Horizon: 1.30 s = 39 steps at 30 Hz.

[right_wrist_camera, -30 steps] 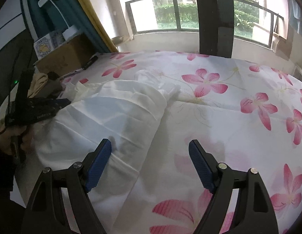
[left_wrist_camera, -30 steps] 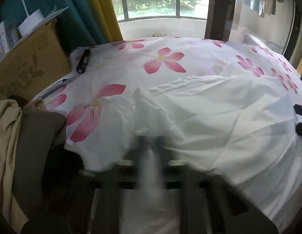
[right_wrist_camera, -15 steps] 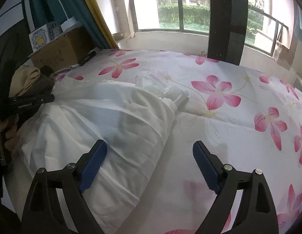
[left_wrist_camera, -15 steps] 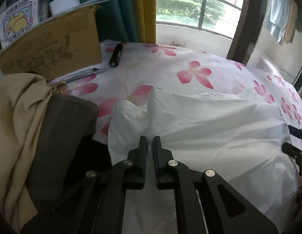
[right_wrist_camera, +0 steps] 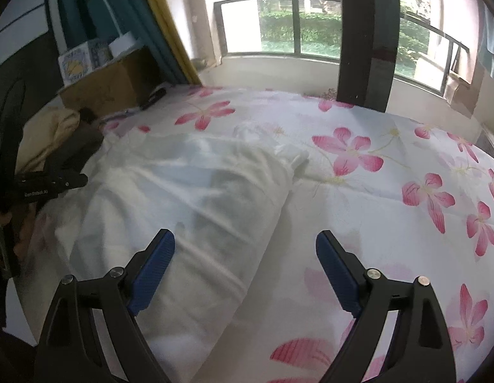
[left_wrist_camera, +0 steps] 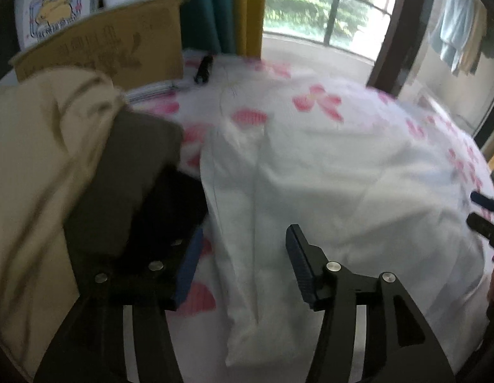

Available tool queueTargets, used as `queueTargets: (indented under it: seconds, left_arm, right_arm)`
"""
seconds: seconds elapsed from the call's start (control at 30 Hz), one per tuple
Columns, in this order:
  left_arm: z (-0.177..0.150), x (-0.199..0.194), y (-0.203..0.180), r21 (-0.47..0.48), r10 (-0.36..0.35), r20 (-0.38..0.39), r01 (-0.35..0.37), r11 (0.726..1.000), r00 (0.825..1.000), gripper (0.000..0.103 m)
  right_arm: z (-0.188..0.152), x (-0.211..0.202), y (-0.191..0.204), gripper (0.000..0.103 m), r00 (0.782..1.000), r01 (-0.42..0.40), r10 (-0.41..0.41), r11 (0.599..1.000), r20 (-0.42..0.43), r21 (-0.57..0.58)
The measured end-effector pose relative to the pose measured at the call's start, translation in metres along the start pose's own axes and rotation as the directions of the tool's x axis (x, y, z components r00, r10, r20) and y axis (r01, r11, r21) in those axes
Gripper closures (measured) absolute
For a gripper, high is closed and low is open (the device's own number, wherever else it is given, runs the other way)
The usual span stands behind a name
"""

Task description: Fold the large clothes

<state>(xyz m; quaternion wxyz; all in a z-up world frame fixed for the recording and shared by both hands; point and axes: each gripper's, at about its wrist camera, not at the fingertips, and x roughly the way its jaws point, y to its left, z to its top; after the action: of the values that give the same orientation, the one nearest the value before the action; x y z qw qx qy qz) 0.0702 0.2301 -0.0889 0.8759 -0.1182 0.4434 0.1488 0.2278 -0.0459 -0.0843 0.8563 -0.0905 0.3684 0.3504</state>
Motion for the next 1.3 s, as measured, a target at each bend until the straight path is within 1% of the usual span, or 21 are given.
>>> queueTargets:
  seconds: [0.03,0.07,0.13,0.5,0.57,0.63,0.73,0.8,0.83,0.93,1.1,1.13,1.17,1.2,1.23,1.3]
  left_arm:
    - [-0.005,-0.001,-0.002,0.015,0.011,0.015,-0.011,1.000,1.000,0.046]
    - [-0.009,-0.002,-0.005,0.035,0.037,0.018,-0.037,0.999,0.999,0.045]
    - [-0.014,-0.005,-0.007,0.045,0.048,0.019,-0.049,0.998,0.999,0.044]
    - [-0.037,-0.020,-0.009,0.083,0.022,0.005,-0.023,0.996,1.000,0.044]
    - [-0.040,-0.024,-0.008,0.076,0.002,0.001,-0.002,0.997,1.000,0.044]
    - [-0.041,-0.028,-0.003,0.046,-0.033,0.006,0.033,0.998,0.999,0.044]
    - [-0.036,-0.039,0.003,0.000,-0.086,0.068,0.087,0.996,0.994,0.044]
    - [-0.029,-0.045,0.006,-0.014,-0.118,0.108,0.121,0.993,0.987,0.039]
    - [-0.026,-0.044,0.006,-0.014,-0.125,0.109,0.127,0.992,0.986,0.038]
    - [-0.015,-0.034,0.005,-0.008,-0.115,0.082,0.116,0.993,0.990,0.037]
    - [-0.003,-0.011,-0.002,0.034,-0.087,0.015,0.087,0.996,0.996,0.036]
    - [-0.003,-0.004,-0.006,0.055,-0.082,-0.006,0.083,0.995,0.997,0.034]
    - [-0.003,-0.001,-0.011,0.087,-0.073,-0.001,0.073,0.994,0.997,0.033]
    - [-0.003,0.002,-0.014,0.102,-0.073,-0.002,0.073,0.992,0.997,0.028]
    - [-0.002,0.004,-0.017,0.109,-0.078,-0.008,0.079,0.991,0.997,0.025]
    - [0.001,0.006,-0.017,0.092,-0.111,-0.011,0.112,0.990,0.994,0.020]
  right_arm:
    - [-0.003,0.001,0.001,0.013,1.000,0.005,-0.005,1.000,-0.012,-0.006]
    - [-0.006,0.003,0.003,0.013,1.000,0.009,-0.009,1.000,-0.025,-0.011]
    - [-0.012,0.005,0.005,0.013,0.999,0.013,-0.013,1.000,-0.043,-0.020]
    - [-0.029,0.000,0.010,0.013,0.998,0.032,-0.035,0.999,-0.061,-0.038]
    - [-0.030,-0.004,0.009,0.013,0.998,0.036,-0.037,0.999,-0.057,-0.031]
    - [-0.031,-0.009,0.007,0.013,0.998,0.032,-0.032,0.999,-0.048,-0.014]
    - [-0.030,-0.018,0.005,0.013,0.999,0.028,-0.028,1.000,-0.023,-0.005]
    - [-0.028,-0.023,0.002,0.013,1.000,0.024,-0.024,1.000,-0.007,0.000]
    - [-0.027,-0.026,0.001,0.013,1.000,0.024,-0.024,1.000,0.004,0.007]
    - [-0.023,-0.031,-0.004,0.013,0.999,0.022,-0.023,0.999,0.024,0.025]
    - [-0.023,-0.032,-0.010,0.013,0.999,0.028,-0.029,0.999,0.026,0.043]
    - [-0.022,-0.031,-0.012,0.013,0.999,0.028,-0.029,0.998,0.025,0.048]
    - [-0.022,-0.030,-0.014,0.013,0.999,0.028,-0.029,0.998,0.023,0.053]
    - [-0.022,-0.030,-0.015,0.013,0.999,0.029,-0.030,0.998,0.020,0.059]
    - [-0.021,-0.028,-0.017,0.013,0.999,0.029,-0.031,0.997,0.017,0.066]
    - [-0.021,-0.026,-0.019,0.013,0.999,0.030,-0.031,0.997,0.013,0.071]
